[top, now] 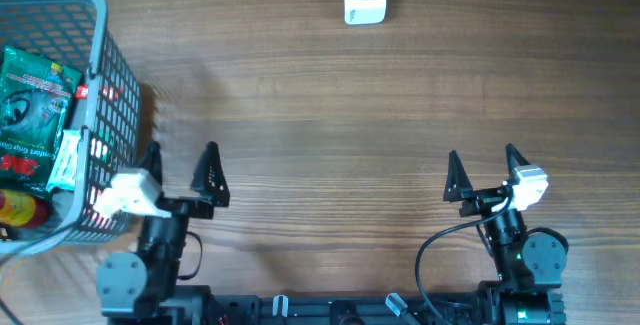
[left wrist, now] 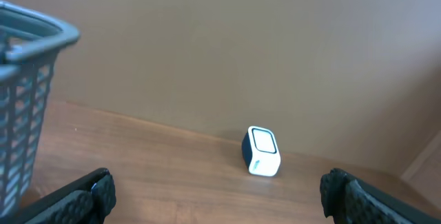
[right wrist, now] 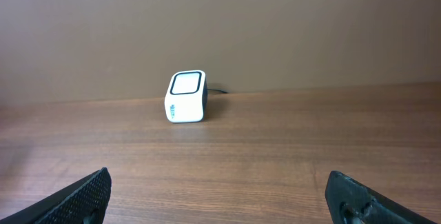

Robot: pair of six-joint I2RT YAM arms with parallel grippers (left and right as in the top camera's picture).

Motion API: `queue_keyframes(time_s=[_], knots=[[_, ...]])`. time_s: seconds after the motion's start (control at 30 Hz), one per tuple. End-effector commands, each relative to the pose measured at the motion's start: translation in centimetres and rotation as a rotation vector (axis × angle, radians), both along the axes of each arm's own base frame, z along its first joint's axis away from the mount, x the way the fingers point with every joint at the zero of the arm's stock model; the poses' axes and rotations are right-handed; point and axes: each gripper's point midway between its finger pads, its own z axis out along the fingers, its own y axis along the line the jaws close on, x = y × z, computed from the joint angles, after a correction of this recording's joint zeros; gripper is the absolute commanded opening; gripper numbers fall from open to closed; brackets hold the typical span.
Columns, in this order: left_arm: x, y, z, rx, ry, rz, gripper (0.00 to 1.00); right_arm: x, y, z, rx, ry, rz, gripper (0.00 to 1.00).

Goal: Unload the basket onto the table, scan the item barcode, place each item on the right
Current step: 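Reach into the basket and grasp the green-capped jar with the left gripper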

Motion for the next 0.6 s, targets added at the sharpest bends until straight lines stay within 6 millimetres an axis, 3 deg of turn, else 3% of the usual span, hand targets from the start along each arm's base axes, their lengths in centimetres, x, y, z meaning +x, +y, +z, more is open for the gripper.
queue_keyframes(time_s=[0.0,0.07,0.13,0.17,0.27,0.33,0.43,0.57], knots=[[0.2,-0.1,5.2,0.029,0.019,-0.005,1.0,0.0,-0.2,0.0,-0.02,-0.006,-0.016,1.0],[0.8,-0.1,7.2,0.031,0.121,-0.007,1.0,0.0,-0.2,0.0,-0.02,-0.006,-0.016,1.0],[1.4,-0.5,7.7,0.031,0.198,-0.028,1.0,0.0,-0.2,0.0,-0.02,-0.006,-0.016,1.0],[1.6,-0.7,7.3,0.03,0.248,-0.045,1.0,0.0,-0.2,0.0,-0.02,-0.006,-0.016,1.0],[2.4,-1.1,3.6,0.016,0.432,-0.066,1.0,0.0,-0.2,0.0,-0.02,-0.006,-0.016,1.0],[3.1,-1.9,3.0,0.007,0.459,-0.109,1.0,0.0,-0.2,0.0,-0.02,-0.006,-0.016,1.0],[4.2,-1.3,4.7,-0.009,0.424,-0.075,1.0,0.0,-0.2,0.0,-0.019,-0.006,-0.016,1.0],[5.5,3.5,9.0,-0.043,0.442,0.211,1.0,0.0,-0.2,0.0,-0.02,-0.006,-0.016,1.0]])
